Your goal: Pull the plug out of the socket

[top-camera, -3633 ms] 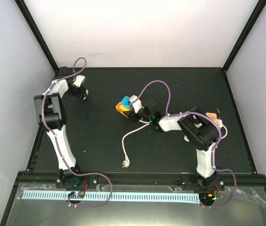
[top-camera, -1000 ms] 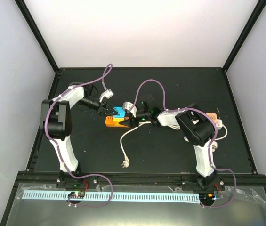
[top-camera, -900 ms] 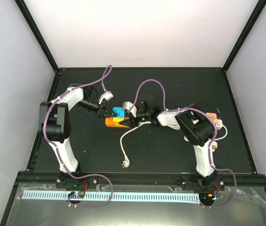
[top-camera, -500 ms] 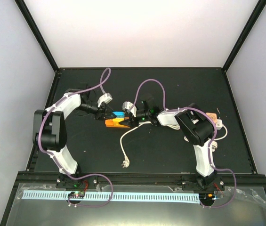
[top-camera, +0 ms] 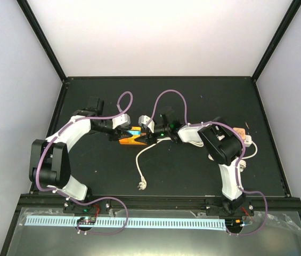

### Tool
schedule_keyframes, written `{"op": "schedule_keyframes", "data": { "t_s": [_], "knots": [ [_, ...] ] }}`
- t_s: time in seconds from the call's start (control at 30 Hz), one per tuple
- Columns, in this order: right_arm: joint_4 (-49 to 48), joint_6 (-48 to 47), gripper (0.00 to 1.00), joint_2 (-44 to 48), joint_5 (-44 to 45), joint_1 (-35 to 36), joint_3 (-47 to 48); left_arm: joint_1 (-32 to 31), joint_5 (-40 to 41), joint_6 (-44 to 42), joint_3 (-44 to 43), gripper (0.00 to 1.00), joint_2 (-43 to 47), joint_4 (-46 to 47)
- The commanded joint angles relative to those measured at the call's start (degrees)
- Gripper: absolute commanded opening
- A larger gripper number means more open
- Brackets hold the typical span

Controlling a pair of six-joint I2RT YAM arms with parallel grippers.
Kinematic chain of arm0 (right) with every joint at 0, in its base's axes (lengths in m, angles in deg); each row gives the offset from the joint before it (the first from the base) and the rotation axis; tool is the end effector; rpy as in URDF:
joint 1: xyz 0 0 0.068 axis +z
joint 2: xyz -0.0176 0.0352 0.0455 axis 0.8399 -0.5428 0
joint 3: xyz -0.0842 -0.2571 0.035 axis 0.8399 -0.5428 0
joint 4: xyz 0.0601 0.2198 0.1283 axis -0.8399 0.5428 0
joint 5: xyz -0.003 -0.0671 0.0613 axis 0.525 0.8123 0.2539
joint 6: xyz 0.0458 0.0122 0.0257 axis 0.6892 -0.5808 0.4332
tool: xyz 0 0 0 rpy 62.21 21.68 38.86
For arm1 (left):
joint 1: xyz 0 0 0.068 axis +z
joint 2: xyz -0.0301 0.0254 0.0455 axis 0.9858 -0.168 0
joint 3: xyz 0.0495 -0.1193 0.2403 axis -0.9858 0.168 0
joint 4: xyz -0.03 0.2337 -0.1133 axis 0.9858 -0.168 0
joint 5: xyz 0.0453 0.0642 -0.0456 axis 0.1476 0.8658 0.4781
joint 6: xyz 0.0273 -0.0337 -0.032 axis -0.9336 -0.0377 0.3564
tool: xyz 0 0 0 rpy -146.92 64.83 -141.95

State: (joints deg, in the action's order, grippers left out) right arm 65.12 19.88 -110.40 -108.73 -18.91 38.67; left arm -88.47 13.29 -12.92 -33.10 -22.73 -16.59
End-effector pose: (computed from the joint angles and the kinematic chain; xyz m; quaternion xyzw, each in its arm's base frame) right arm 0.3126 0.2784 0.1278 -0.5594 0.6116 0.4014 0.3897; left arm 0.2835 -0.0692 0.2182 0.5503 0.6906 -0.3230 0.3404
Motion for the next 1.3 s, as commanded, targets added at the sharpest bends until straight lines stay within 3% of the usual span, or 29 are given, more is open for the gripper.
{"op": "schedule_keyframes", "data": {
  "t_s": [0.0,0.23,0.57,0.93,1.27],
  "knots": [
    [8.73,-1.48,0.26,-3.74,3.1,0.43,-2.17,-1.03,1.41,-7.37,-1.24,0.42,0.01,1.76],
    [9.07,-2.47,0.26,-3.62,3.27,0.43,-2.14,-2.35,4.57,-9.15,-0.86,0.4,1.79,6.27],
    [8.68,-2.86,0.24,-3.64,3.55,0.42,-2.31,-4.41,7.59,-17.33,-1.96,0.27,0.67,1.45],
    [8.46,-3.06,0.14,-3.88,4.02,0.6,-2.61,-4.51,6.54,-12.27,-5.36,0.09,1.96,-0.01],
    [8.23,-2.9,0.07,-4.04,4.21,0.64,-2.65,-4.51,6.24,-11.75,-7.15,0.02,3.19,-1.36]
  ]
}}
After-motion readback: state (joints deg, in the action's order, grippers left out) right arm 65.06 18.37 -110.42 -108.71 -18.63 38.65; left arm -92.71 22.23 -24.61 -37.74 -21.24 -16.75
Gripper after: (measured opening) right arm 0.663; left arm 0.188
